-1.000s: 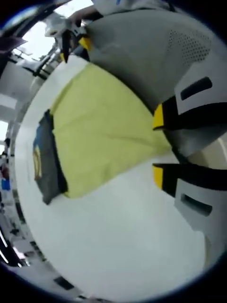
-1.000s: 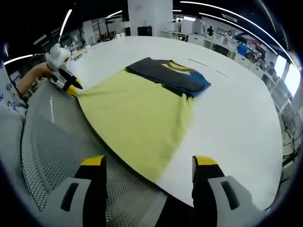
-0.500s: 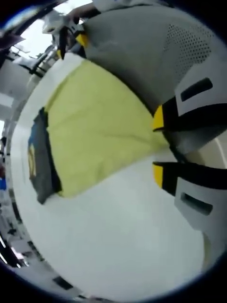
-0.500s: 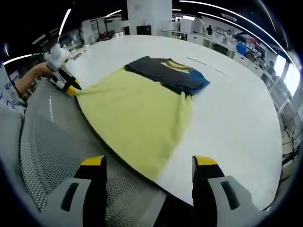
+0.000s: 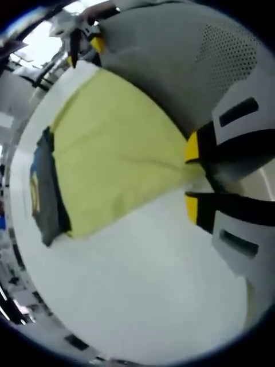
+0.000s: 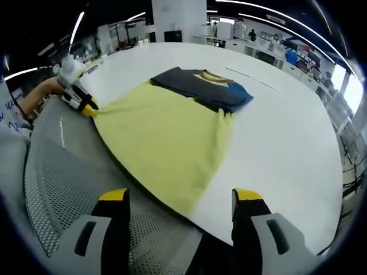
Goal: Fold the garment on the visible template until the final outline fits inside the template.
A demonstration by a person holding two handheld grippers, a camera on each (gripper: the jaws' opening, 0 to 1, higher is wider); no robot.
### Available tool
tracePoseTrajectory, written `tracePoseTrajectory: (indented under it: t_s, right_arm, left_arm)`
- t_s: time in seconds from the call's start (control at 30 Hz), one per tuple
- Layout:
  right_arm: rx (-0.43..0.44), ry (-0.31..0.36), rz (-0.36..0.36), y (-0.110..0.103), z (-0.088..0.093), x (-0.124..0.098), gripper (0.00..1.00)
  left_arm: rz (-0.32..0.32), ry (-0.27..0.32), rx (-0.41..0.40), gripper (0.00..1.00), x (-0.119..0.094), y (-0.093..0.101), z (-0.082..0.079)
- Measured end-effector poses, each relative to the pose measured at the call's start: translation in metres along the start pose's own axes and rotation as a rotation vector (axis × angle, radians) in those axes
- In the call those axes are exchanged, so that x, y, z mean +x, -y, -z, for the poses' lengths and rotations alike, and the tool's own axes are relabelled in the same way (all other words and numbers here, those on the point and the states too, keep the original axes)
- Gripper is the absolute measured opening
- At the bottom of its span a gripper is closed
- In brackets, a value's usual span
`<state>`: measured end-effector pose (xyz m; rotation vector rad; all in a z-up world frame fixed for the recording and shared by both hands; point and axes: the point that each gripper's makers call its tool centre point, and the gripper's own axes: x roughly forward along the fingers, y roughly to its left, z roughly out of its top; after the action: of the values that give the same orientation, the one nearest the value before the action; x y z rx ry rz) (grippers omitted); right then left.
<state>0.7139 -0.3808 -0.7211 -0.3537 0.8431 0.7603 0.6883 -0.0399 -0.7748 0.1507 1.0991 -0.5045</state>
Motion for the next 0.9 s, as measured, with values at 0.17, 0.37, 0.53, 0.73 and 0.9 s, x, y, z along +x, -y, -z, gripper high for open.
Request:
tracePoseTrajectory:
  t_s: [0.17, 0.37, 0.53, 0.73, 0.9]
  right_arm:
    - [0.0, 0.0, -0.002, 0.0, 0.0, 0.0, 0.71]
    - [-0.009, -0.023, 0.013, 0.004, 0.004, 0.001, 0.71]
    - [0.017, -0.034, -0.003, 0.005, 0.008, 0.006, 0.71]
    - [0.054, -0.042, -0.018, 0.006, 0.014, 0.013, 0.65]
    - [0.074, -0.052, -0.016, 0.008, 0.019, 0.014, 0.65]
  left_arm:
    - [-0.003, -0.01, 0.001, 0.13, 0.002, 0.001, 0.001]
    - [-0.016, -0.031, 0.026, 0.11, 0.002, 0.0, 0.002]
    - [-0.027, -0.068, 0.039, 0.09, 0.002, 0.0, 0.004]
    - [-0.035, -0.102, 0.056, 0.08, 0.003, 0.001, 0.003]
    - [-0.011, -0.114, 0.053, 0.01, 0.004, 0.006, 0.005]
